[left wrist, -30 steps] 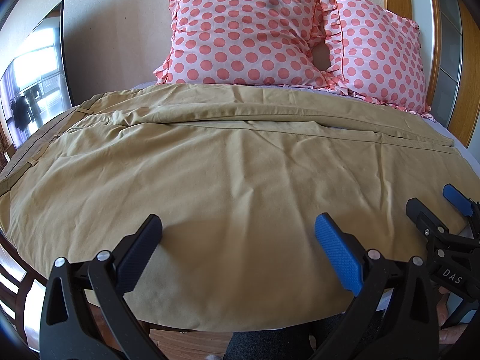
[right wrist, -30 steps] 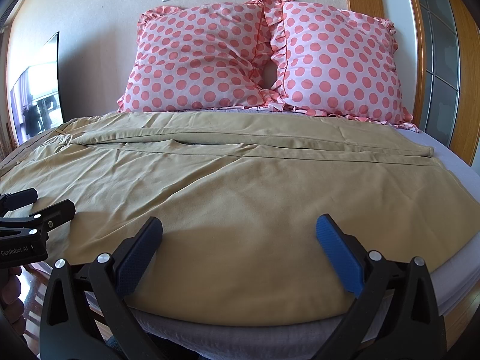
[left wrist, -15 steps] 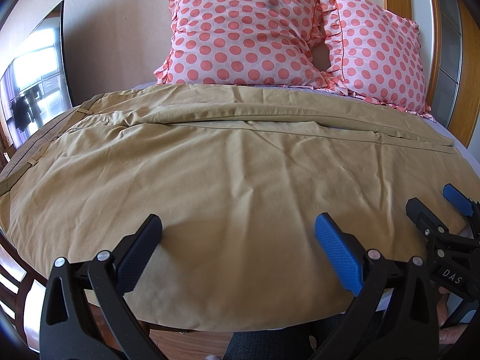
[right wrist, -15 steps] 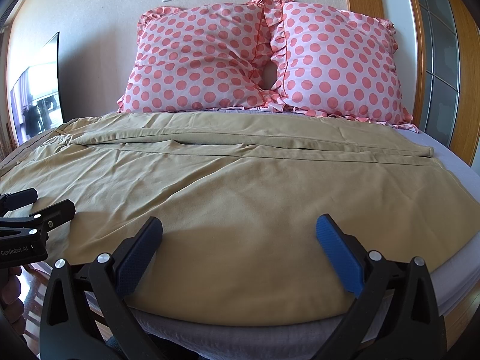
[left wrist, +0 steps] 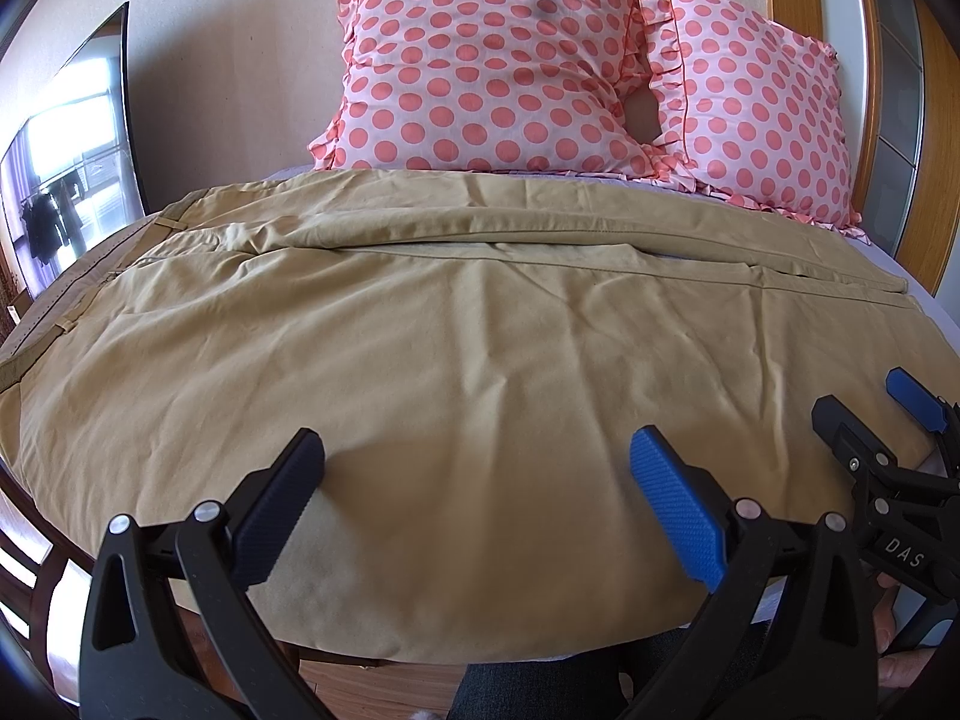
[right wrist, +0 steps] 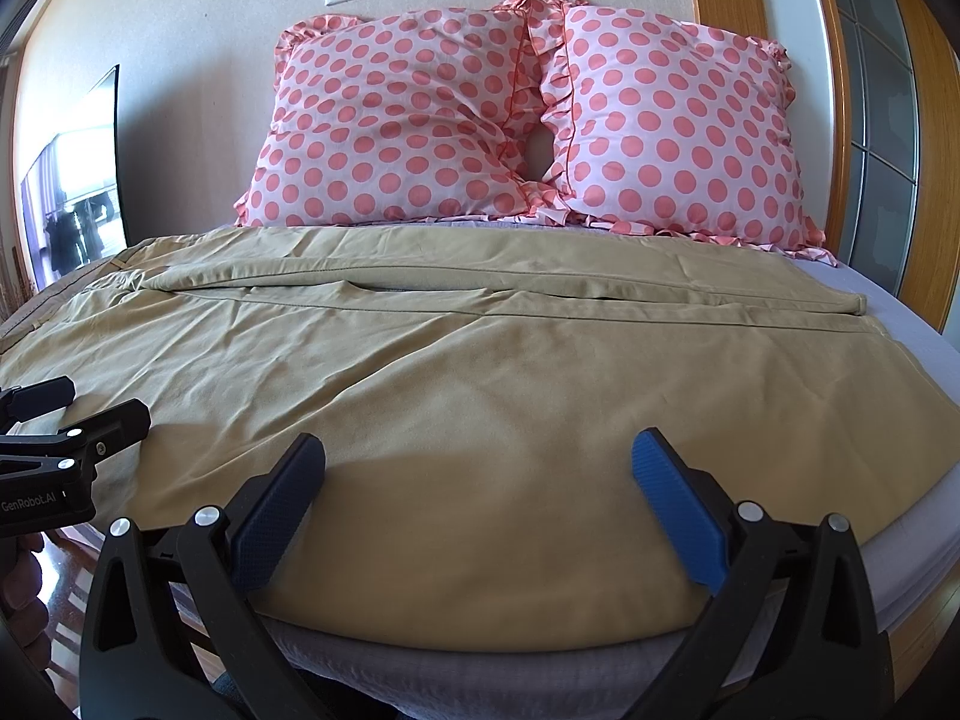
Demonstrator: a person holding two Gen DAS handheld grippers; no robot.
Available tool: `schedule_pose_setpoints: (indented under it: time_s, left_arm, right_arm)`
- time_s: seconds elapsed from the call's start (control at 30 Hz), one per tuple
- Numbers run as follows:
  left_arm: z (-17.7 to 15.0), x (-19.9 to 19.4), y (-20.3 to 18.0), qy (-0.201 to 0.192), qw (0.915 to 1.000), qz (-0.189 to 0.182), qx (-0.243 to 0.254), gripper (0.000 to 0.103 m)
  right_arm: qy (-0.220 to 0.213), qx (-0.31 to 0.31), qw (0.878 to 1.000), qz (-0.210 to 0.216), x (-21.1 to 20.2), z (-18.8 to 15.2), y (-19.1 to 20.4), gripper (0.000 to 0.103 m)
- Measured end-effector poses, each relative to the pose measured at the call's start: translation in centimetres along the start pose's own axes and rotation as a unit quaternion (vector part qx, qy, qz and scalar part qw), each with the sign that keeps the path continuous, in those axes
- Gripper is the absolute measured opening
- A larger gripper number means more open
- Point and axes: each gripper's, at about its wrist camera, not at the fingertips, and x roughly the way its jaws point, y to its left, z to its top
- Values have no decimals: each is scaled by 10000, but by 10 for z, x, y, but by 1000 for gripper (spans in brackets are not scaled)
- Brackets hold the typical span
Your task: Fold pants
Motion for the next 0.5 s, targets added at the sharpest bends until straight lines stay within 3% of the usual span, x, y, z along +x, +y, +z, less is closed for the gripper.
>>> schedule_pose_setpoints:
  time_s: [0.5]
  left_arm:
    - [0, 0, 0, -5, 10000, 0, -2, 101]
  right_arm:
    - [-6, -1, 10000, 0, 0, -1, 0, 102]
